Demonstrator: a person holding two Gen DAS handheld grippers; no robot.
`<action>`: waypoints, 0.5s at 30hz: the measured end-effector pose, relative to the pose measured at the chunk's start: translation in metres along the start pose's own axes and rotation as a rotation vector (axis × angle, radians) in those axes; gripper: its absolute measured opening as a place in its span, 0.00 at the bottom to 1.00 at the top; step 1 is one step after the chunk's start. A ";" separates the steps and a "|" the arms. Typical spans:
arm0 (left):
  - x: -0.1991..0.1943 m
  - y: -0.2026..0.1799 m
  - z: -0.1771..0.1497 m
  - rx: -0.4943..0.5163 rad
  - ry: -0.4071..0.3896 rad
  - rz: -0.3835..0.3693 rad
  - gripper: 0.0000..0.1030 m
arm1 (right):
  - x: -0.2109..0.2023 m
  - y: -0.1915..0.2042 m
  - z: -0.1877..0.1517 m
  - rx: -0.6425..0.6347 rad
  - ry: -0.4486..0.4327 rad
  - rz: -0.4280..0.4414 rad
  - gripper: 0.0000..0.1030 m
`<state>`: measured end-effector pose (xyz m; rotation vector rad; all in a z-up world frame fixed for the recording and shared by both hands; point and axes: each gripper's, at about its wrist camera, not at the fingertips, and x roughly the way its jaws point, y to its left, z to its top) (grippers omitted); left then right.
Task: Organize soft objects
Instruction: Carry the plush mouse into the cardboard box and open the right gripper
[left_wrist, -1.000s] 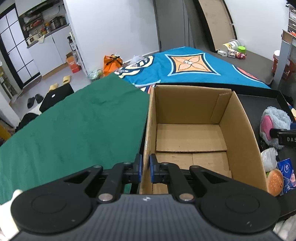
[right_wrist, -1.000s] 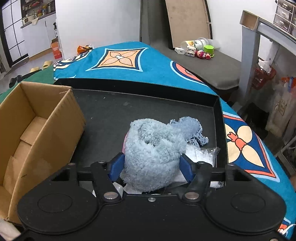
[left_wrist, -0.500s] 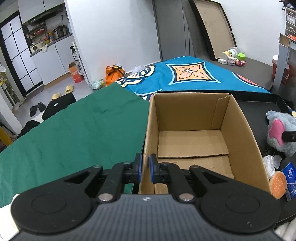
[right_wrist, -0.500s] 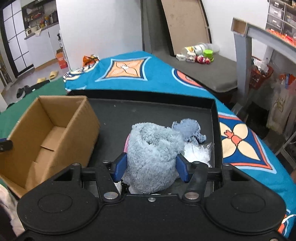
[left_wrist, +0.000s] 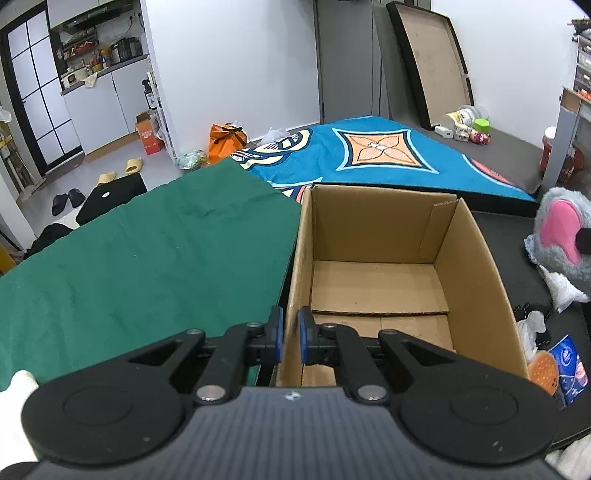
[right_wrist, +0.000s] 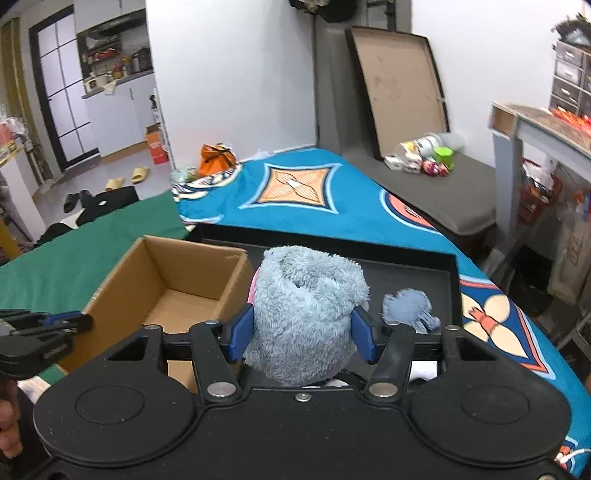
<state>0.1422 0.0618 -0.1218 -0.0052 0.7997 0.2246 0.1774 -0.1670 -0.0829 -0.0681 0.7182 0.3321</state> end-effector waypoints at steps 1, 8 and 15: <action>-0.001 0.001 0.000 -0.005 -0.005 -0.004 0.07 | -0.001 0.004 0.002 -0.006 -0.006 0.007 0.53; -0.002 0.003 -0.001 -0.020 -0.004 -0.018 0.06 | -0.001 0.032 0.016 -0.060 -0.025 0.054 0.53; 0.000 0.009 -0.001 -0.044 0.006 -0.033 0.06 | 0.012 0.056 0.021 -0.110 -0.016 0.087 0.53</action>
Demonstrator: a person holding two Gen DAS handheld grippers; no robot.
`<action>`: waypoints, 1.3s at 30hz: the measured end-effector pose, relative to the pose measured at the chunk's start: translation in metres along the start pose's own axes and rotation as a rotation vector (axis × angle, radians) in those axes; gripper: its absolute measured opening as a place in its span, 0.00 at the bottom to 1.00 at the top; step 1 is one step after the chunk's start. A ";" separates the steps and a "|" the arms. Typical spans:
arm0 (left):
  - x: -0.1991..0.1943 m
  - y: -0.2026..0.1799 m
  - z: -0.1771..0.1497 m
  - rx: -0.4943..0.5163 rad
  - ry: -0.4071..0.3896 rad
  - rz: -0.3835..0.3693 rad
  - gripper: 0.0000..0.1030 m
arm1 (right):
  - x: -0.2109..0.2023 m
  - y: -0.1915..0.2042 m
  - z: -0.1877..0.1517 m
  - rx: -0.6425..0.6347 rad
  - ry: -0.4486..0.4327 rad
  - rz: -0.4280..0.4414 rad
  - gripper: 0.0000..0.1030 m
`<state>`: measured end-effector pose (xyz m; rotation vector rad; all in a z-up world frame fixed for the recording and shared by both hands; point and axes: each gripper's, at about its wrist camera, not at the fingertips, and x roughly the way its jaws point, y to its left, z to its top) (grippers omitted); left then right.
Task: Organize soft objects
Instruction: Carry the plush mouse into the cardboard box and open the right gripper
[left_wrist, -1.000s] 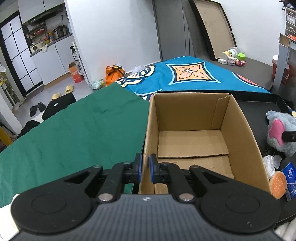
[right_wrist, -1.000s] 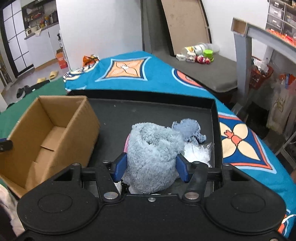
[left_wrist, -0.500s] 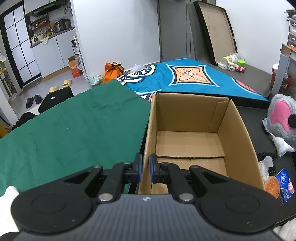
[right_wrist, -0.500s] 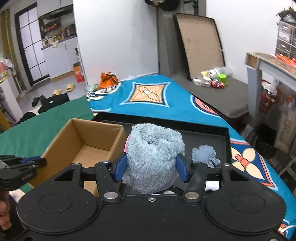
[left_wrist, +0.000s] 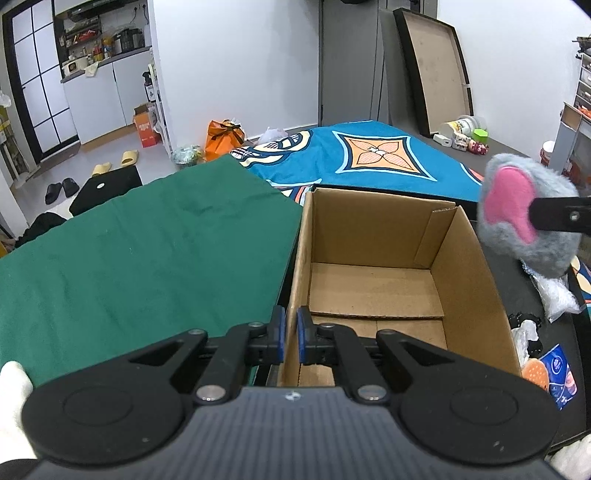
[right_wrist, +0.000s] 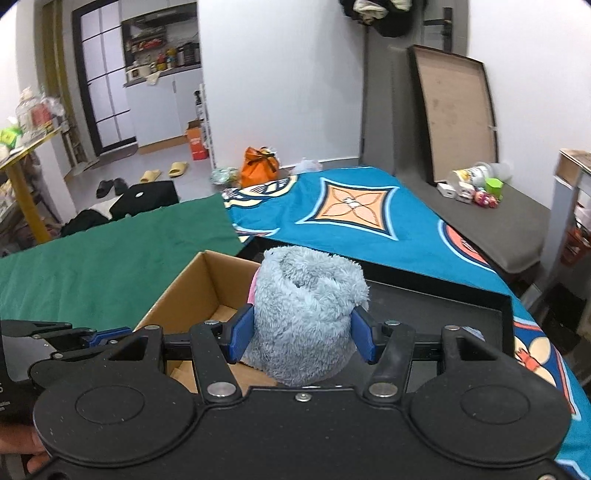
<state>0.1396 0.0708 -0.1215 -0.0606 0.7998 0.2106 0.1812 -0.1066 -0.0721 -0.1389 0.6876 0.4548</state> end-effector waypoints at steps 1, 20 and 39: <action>0.000 0.001 0.000 -0.004 0.001 -0.002 0.06 | 0.003 0.003 0.000 -0.017 0.003 0.002 0.53; 0.007 0.009 0.002 -0.031 -0.004 -0.018 0.07 | 0.034 0.043 0.000 -0.297 0.007 -0.051 0.75; -0.005 -0.002 0.002 0.015 0.005 0.015 0.45 | -0.002 -0.025 -0.045 -0.034 0.056 -0.072 0.76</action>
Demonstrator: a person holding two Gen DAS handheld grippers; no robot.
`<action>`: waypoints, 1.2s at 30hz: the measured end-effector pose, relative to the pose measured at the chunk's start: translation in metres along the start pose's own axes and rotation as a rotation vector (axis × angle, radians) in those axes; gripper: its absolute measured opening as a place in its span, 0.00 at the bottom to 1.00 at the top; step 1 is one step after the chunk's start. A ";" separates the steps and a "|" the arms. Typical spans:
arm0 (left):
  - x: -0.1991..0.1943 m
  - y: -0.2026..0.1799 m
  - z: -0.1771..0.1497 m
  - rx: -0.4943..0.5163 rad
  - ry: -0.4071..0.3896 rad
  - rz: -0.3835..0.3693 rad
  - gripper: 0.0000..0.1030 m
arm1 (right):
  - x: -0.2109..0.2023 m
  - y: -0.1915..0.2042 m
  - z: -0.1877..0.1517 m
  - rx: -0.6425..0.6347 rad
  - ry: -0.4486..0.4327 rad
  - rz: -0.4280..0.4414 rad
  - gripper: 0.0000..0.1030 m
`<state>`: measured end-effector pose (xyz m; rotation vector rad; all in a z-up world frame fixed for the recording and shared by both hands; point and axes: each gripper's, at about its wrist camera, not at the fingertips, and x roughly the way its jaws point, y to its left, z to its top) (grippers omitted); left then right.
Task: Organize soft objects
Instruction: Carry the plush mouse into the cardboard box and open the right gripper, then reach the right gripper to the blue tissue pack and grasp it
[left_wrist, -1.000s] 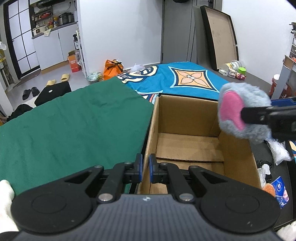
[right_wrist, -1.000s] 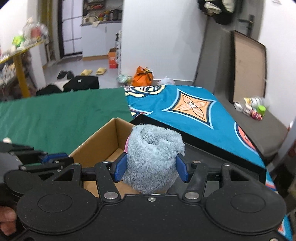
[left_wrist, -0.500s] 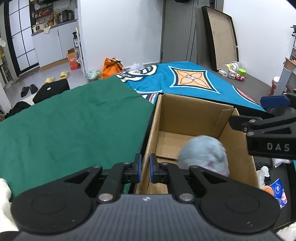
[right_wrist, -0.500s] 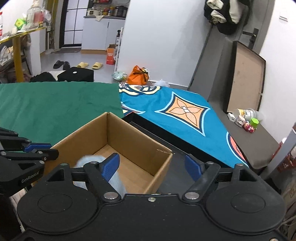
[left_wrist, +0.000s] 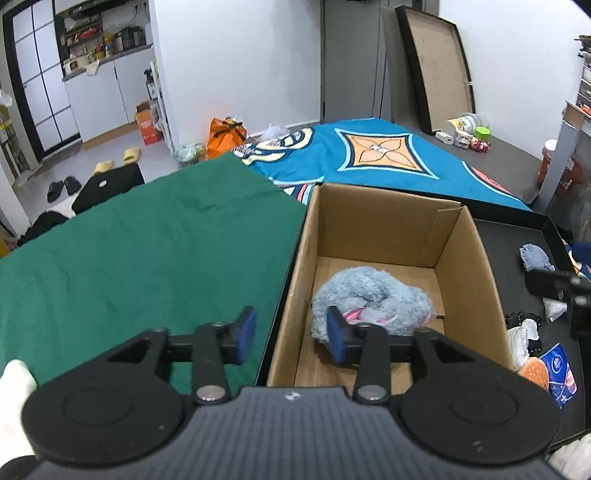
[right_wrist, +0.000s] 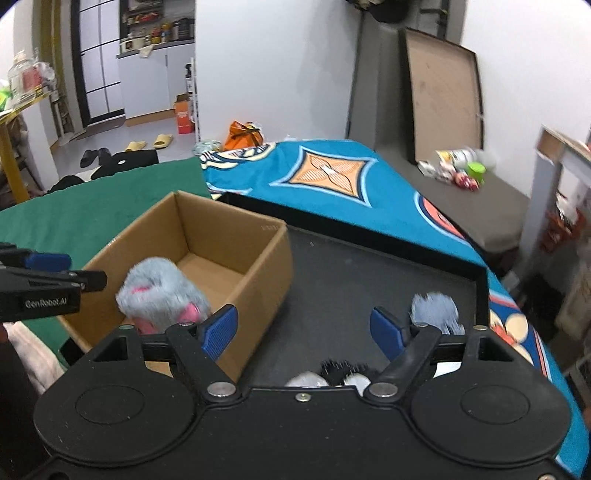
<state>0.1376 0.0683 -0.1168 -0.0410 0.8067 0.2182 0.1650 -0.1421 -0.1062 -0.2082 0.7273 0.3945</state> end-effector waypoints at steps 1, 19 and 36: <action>-0.002 -0.002 0.000 0.010 -0.004 0.003 0.51 | -0.002 -0.005 -0.004 0.016 0.003 0.000 0.76; -0.008 -0.040 -0.009 0.162 0.040 0.078 0.79 | -0.012 -0.083 -0.071 0.313 0.028 0.002 0.76; -0.005 -0.071 -0.015 0.267 0.108 0.154 0.81 | 0.018 -0.089 -0.113 0.351 0.188 0.095 0.76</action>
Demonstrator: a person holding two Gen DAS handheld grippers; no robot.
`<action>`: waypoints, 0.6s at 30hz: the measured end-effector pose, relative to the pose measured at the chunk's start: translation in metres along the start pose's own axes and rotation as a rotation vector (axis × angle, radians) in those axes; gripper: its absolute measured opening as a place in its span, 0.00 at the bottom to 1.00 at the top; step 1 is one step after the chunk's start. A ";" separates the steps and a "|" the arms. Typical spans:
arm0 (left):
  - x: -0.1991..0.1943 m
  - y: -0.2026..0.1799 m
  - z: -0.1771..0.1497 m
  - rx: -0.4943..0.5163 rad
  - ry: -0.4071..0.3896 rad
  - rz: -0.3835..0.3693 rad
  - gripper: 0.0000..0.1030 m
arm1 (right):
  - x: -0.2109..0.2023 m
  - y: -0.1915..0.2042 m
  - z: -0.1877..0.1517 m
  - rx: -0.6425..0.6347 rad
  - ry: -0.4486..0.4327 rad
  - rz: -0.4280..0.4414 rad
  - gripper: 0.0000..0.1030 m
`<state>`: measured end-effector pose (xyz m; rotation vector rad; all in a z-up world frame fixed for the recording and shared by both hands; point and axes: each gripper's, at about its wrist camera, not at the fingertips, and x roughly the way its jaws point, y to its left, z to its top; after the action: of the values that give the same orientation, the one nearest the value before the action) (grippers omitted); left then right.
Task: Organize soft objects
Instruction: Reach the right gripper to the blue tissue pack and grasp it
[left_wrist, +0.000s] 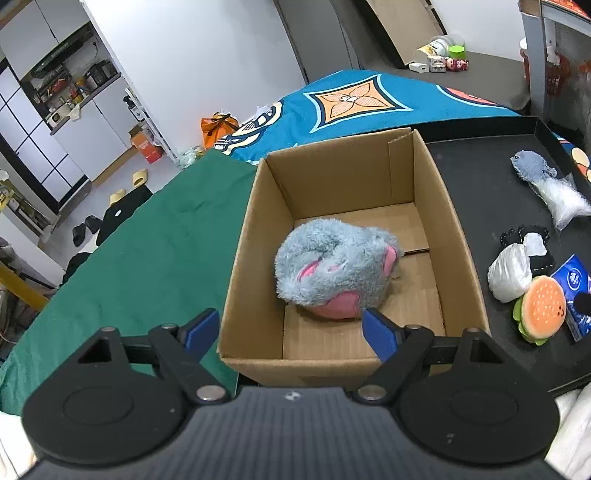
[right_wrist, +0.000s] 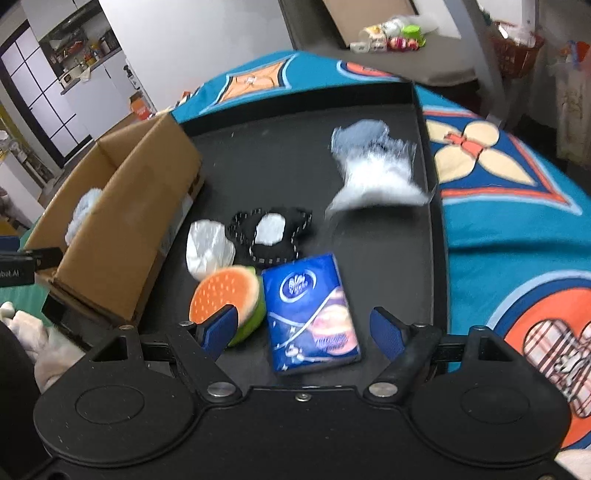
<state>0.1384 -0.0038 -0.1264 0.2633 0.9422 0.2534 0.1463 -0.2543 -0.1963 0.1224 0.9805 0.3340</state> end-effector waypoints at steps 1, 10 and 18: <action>0.000 -0.001 0.000 0.000 0.004 0.004 0.81 | 0.002 -0.001 -0.002 0.003 0.009 -0.004 0.76; 0.001 -0.008 0.004 0.023 0.021 0.042 0.81 | 0.011 0.011 -0.013 -0.147 0.005 -0.120 0.72; -0.003 -0.007 0.008 0.046 0.027 0.052 0.81 | 0.002 0.003 -0.006 -0.108 -0.016 -0.116 0.50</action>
<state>0.1442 -0.0126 -0.1220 0.3281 0.9695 0.2840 0.1417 -0.2508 -0.2003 -0.0298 0.9476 0.2784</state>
